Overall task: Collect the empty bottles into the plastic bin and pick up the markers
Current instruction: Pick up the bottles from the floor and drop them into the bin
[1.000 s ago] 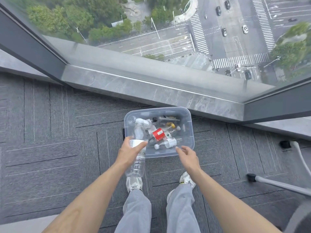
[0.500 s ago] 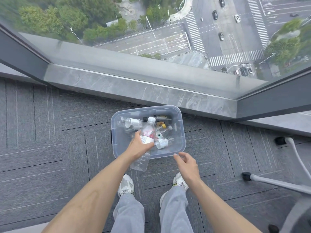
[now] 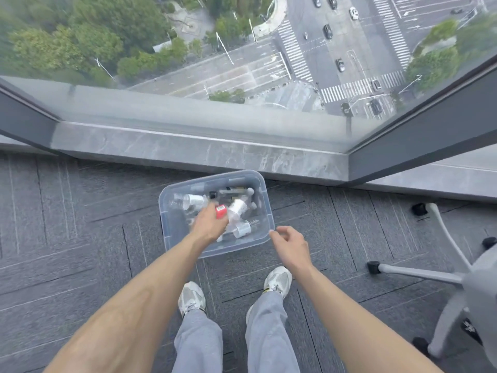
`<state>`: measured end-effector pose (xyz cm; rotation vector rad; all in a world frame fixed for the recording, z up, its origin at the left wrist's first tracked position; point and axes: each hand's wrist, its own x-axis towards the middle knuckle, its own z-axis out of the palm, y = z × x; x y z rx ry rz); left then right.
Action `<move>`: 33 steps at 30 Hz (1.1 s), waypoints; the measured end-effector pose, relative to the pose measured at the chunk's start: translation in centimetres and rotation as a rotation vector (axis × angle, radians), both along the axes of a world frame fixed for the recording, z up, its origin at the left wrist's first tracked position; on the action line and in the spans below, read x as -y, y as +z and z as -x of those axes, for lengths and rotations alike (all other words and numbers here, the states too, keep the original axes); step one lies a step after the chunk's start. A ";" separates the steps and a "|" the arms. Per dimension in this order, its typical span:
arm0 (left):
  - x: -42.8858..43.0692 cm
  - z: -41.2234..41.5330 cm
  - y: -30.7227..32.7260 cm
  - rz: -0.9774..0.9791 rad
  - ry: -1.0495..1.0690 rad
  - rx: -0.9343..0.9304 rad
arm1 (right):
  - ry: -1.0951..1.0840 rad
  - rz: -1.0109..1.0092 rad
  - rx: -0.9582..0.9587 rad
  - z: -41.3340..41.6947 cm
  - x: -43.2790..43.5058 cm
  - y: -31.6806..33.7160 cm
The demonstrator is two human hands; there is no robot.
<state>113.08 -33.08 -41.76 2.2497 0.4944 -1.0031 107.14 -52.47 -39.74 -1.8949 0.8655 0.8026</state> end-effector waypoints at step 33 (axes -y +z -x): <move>22.0 14.4 34.8 0.615 -0.221 0.020 | -1.140 0.024 0.618 23.3 9.7 36.1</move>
